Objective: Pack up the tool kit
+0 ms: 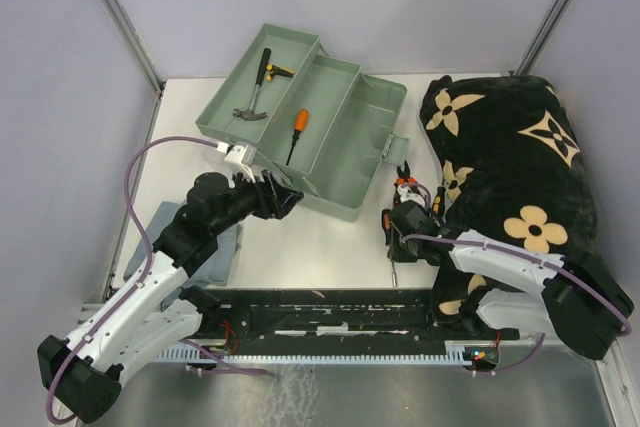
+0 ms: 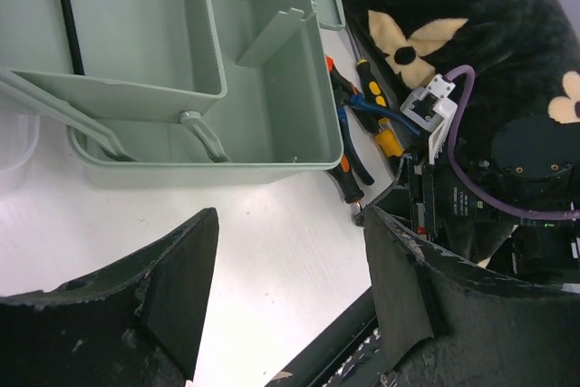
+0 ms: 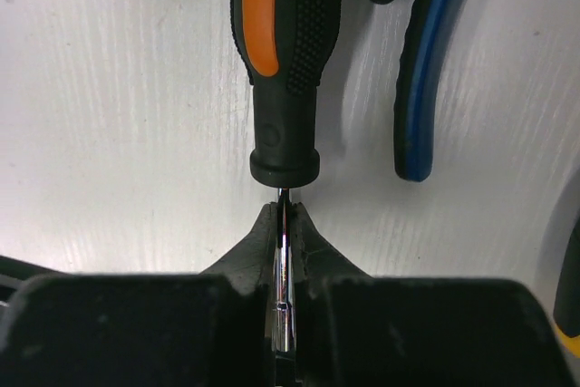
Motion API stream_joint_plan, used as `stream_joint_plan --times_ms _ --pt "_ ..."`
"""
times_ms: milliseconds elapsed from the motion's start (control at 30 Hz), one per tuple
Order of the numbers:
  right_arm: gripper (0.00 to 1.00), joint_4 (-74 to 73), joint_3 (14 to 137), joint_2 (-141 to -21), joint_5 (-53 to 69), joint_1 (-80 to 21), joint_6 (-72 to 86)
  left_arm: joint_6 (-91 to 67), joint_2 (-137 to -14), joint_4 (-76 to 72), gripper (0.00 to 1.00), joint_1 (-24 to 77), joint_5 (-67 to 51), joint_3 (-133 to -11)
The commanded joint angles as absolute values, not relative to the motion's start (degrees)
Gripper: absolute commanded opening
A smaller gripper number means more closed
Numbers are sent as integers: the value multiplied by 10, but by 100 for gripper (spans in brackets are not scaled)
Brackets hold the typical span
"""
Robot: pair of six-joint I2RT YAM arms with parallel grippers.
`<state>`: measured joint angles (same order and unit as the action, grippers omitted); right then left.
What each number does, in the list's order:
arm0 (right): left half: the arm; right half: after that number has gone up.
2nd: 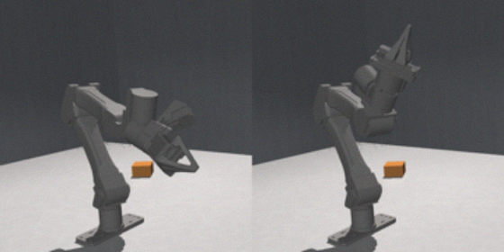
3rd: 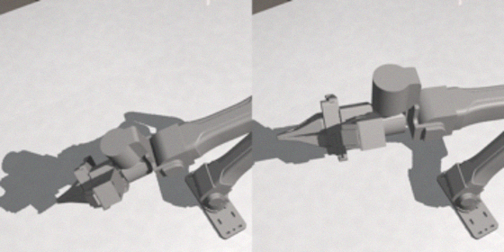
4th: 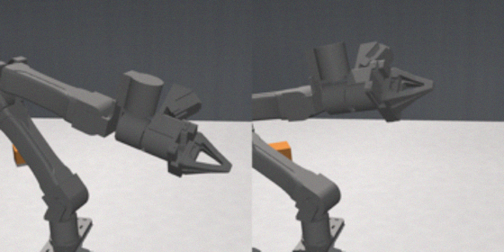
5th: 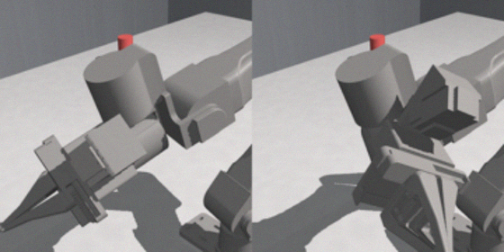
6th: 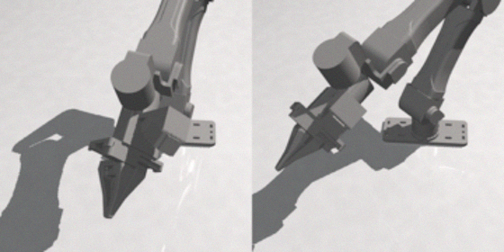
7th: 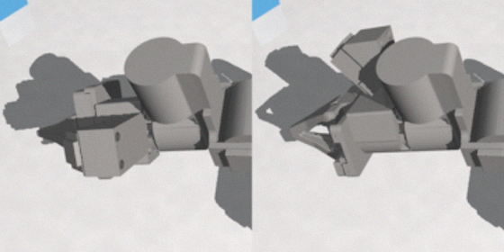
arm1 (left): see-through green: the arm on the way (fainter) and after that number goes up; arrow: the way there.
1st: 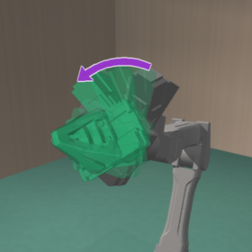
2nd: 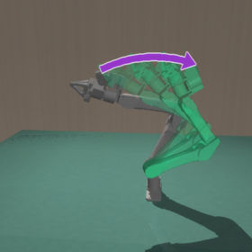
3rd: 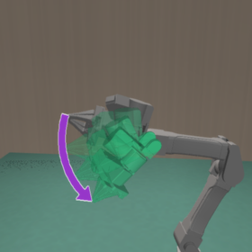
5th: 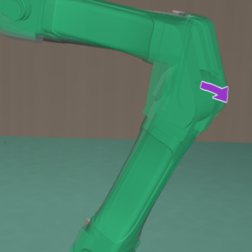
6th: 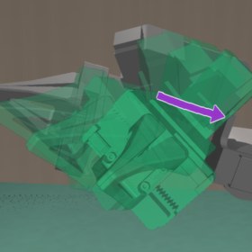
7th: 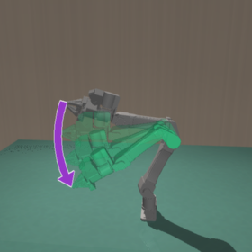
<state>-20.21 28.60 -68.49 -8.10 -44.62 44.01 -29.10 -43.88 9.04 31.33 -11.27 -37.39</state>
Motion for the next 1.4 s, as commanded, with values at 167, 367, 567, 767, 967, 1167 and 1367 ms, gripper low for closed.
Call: stream_joint_plan --times_ms 167,367,567,767,967,1167,1367 --pt "2 -134 254 -587 -55 -448 483 -330 -456 29 72 315 -160 -369" --pt "2 -127 245 -534 -48 -448 496 -304 -462 41 72 316 -167 -381" --pt "2 -154 252 -459 -65 -448 499 -180 -430 183 72 315 11 -451" --pt "2 -177 297 -407 -104 -448 492 -160 -400 211 75 315 99 -446" --pt "2 -155 393 -457 -105 -448 478 -164 -390 224 83 314 180 -438" --pt "2 -130 514 -574 -79 -448 473 -171 -380 254 86 314 227 -441" --pt "2 -110 629 -702 -68 -448 480 -173 -342 263 87 314 251 -423"
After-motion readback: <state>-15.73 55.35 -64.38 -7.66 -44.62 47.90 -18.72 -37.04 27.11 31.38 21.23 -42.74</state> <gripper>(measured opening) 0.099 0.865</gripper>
